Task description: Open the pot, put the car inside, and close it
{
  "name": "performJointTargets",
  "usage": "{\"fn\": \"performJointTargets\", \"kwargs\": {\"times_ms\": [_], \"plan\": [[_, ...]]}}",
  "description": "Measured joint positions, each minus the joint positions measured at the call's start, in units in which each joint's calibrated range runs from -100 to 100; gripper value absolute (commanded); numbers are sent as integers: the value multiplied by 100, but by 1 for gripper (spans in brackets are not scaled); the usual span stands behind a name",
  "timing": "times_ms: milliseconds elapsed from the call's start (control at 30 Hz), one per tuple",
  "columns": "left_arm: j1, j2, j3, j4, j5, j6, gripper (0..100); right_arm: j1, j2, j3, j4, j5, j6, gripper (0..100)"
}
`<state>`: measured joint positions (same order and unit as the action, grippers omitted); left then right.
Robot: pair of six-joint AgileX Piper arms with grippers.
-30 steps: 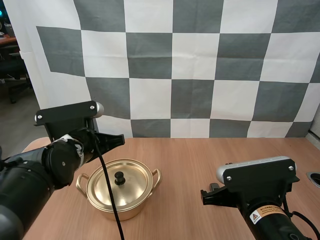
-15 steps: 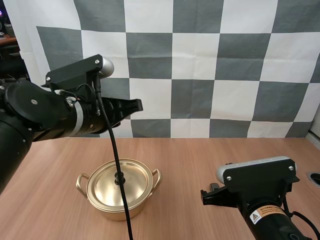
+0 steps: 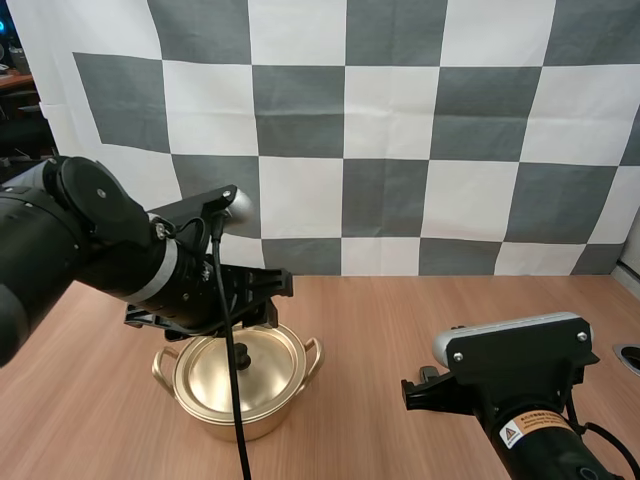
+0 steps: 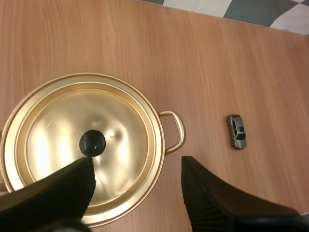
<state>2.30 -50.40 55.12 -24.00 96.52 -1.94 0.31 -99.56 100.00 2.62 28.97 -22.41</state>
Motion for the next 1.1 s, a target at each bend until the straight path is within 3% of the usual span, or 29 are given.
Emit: {"fn": "performJointTargets", "kwargs": {"times_ms": [433, 1100], "plan": [[0, 737, 0, 69, -1067, 0, 87, 0, 0, 0, 0, 0, 0, 0], [0, 1423, 0, 110, -1248, 59, 87, 0, 0, 0, 74, 37, 0, 0]]}}
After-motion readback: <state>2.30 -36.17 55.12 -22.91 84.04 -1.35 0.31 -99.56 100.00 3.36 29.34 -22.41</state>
